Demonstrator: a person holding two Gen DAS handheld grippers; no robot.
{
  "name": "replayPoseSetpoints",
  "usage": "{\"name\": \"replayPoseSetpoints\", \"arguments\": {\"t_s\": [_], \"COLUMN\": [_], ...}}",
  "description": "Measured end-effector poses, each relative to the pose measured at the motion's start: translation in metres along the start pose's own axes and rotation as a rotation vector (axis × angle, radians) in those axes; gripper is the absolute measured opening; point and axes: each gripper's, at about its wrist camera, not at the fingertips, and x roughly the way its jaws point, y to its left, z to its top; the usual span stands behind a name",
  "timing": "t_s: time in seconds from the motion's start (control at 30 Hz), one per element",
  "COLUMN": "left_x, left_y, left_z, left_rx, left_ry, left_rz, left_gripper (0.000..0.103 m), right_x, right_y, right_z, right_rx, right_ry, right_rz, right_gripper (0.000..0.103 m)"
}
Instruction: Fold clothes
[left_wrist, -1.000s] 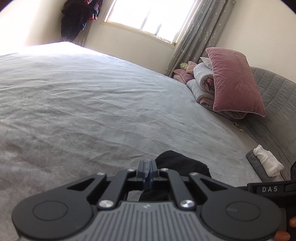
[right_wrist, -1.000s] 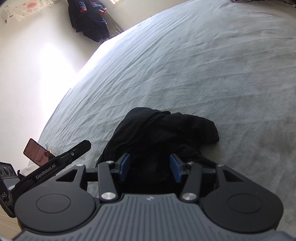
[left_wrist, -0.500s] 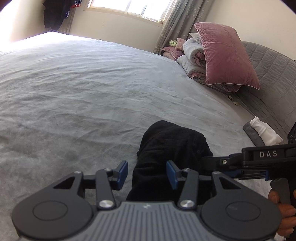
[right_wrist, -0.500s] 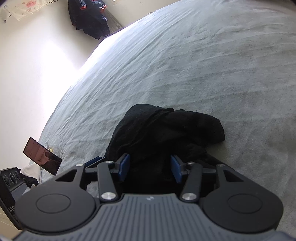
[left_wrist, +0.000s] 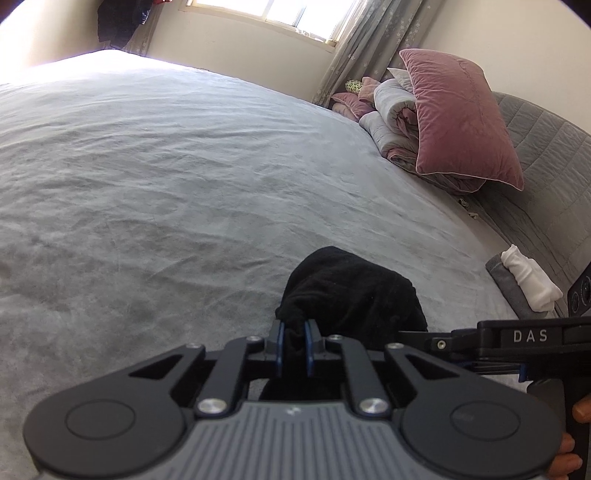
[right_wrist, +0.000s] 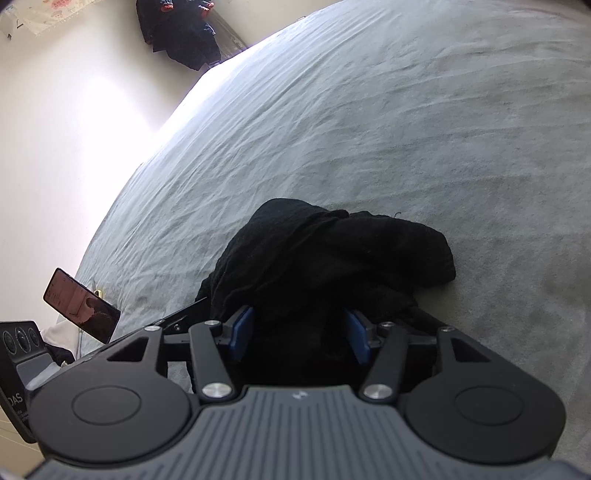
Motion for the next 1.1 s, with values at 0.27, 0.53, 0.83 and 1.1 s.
{"name": "replayPoseSetpoints", "arguments": {"t_s": [0.27, 0.53, 0.83, 1.1], "left_x": [-0.0027, -0.0024, -0.0044, -0.0041], "left_y": [-0.0004, 0.0002, 0.0045, 0.0076], "left_z": [0.0006, 0.0009, 0.0028, 0.0038], "left_rx": [0.002, 0.004, -0.008, -0.016], "left_ry": [-0.008, -0.008, -0.021, -0.019], "left_rz": [0.007, 0.015, 0.027, 0.043], "left_gripper": [0.009, 0.009, 0.006, 0.006], "right_x": [0.0007, 0.0011, 0.0012, 0.0016], "right_y": [0.0007, 0.0017, 0.0018, 0.0028], "right_z": [-0.0005, -0.0011, -0.0014, -0.0017], "right_rx": [-0.001, -0.005, -0.003, -0.005], "right_ry": [0.0, 0.001, 0.002, 0.001], "right_rz": [-0.001, -0.002, -0.001, -0.003], "right_gripper": [0.06, 0.061, 0.061, 0.061]}}
